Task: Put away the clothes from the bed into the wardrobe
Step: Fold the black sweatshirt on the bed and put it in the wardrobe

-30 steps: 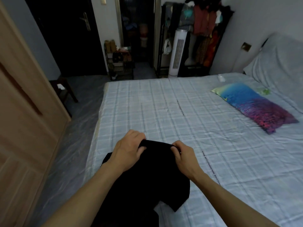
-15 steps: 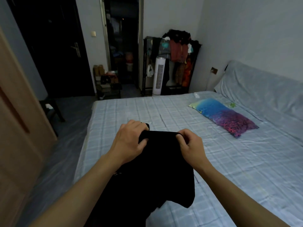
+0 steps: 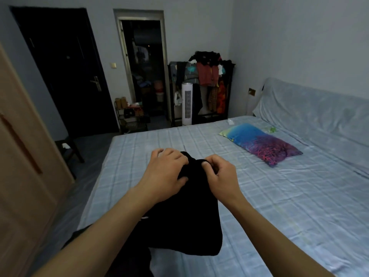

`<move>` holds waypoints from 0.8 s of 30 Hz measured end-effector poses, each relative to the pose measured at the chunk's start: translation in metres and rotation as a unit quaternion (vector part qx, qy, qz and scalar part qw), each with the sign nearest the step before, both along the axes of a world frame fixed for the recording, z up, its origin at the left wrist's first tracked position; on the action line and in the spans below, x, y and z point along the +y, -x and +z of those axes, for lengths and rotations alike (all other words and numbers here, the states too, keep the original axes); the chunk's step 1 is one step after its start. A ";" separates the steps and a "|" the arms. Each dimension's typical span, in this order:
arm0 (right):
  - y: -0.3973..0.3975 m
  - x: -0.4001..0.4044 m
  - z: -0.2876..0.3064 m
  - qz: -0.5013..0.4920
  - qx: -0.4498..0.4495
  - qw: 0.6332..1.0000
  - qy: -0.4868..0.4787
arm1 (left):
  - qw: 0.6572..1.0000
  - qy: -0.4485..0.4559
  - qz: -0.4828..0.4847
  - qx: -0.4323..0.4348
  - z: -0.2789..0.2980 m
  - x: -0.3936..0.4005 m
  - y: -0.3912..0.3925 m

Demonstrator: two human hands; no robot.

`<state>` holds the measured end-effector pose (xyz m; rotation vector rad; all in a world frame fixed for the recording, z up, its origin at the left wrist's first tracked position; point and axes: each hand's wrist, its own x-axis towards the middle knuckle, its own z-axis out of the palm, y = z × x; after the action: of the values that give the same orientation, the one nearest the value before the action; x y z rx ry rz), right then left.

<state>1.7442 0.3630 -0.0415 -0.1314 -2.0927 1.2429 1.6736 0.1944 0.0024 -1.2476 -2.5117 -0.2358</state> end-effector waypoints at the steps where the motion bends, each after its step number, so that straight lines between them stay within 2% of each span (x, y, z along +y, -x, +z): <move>1: -0.011 0.007 0.001 0.008 0.003 1.000 0.003 | 1.000 0.010 0.008 0.013 0.002 0.010 -0.010; 4: -0.041 0.022 0.004 0.032 0.012 0.999 0.002 | 1.000 0.015 0.019 0.019 0.009 0.032 -0.033; 8: -0.067 0.040 0.012 0.035 0.027 0.999 -0.012 | 0.999 -0.029 0.023 0.033 0.024 0.043 -0.049; 15: -0.069 0.032 0.036 0.052 0.039 0.998 -0.004 | 0.987 -0.094 0.000 0.131 0.071 0.042 -0.052; 21: -0.052 -0.008 0.001 0.085 -0.052 0.995 -0.020 | 0.974 -0.141 0.071 0.159 0.102 0.006 -0.043; 24: -0.045 -0.025 -0.035 0.082 -0.145 0.986 -0.020 | 0.964 -0.172 0.100 0.175 0.111 -0.023 -0.037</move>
<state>1.7895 0.3382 -0.0762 -0.1309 -2.4185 1.3431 1.7107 0.1714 0.1136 -0.8105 -2.1549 -0.3511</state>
